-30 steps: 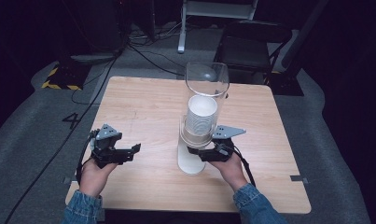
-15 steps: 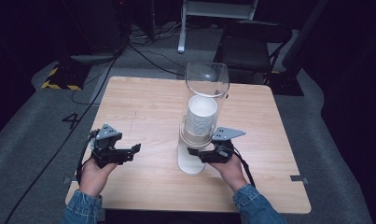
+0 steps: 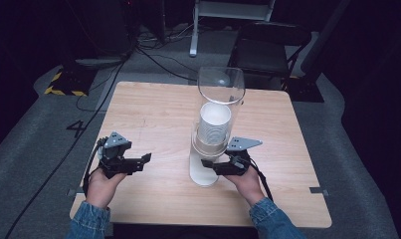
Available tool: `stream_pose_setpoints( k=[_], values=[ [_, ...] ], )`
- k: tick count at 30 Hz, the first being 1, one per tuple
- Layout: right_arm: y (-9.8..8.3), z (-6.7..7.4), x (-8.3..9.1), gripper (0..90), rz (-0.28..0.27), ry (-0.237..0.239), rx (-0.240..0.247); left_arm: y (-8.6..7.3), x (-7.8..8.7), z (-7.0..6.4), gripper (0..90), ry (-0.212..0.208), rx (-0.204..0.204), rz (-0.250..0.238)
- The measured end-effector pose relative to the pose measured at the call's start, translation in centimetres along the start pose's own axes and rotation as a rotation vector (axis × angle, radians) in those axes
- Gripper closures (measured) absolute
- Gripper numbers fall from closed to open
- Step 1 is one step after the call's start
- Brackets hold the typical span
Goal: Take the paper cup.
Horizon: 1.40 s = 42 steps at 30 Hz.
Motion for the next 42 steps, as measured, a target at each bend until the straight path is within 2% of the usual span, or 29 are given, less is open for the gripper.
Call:
stream_pose_setpoints(
  k=[6, 9, 10, 11, 12, 13, 16, 19, 34, 42],
  values=[
    [-0.1, 0.0, 0.0, 36.9, -0.004, -0.002, 0.003, 0.0, -0.2, 0.1, 15.5, 0.0, -0.005, 0.005],
    [-0.1, -0.1, 0.0, 37.0, -0.009, -0.001, 0.009, 0.0, -0.3, -0.1, 15.5, -0.002, 0.006, 0.006],
    [-0.4, -0.1, -0.3, 37.2, 0.033, -0.018, 0.023, 0.0, -0.3, -0.1, 15.5, -0.002, 0.004, 0.006],
    [-0.4, -0.1, -0.3, 37.2, 0.033, -0.018, 0.023, 0.0, -0.3, -0.1, 15.5, -0.002, 0.004, 0.005],
    [-0.8, -0.2, -0.6, 37.3, 0.057, -0.028, 0.027, 0.0, -0.2, -0.1, 15.5, -0.001, 0.004, 0.005],
    [-1.2, -0.7, -0.6, 37.0, 0.061, -0.008, -0.007, 0.0, -0.2, -0.1, 15.4, -0.002, 0.006, 0.004],
    [-1.1, -0.6, -0.5, 36.9, 0.051, -0.006, 0.013, 0.0, -0.1, 0.0, 15.4, -0.001, 0.006, 0.002],
    [-1.2, -0.5, -0.5, 36.7, 0.056, -0.005, 0.012, 0.0, -0.1, 0.1, 15.5, -0.002, 0.008, 0.003],
    [-2.7, -0.6, -0.5, 36.5, 0.186, -0.021, 0.034, 0.1, -0.6, 0.2, 15.5, -0.009, 0.011, 0.01],
    [-3.3, -0.7, -0.2, 36.5, 0.211, -0.037, 0.035, 0.3, -1.1, 0.3, 15.5, -0.016, 0.008, 0.017]
  ],
)
Point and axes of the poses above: each handheld gripper's, and its own axes: x roughly backward along the jaws, y roughly out of its top, z roughly to its left, the point moved 2 cm from there along -x, roughly forward along the jaws
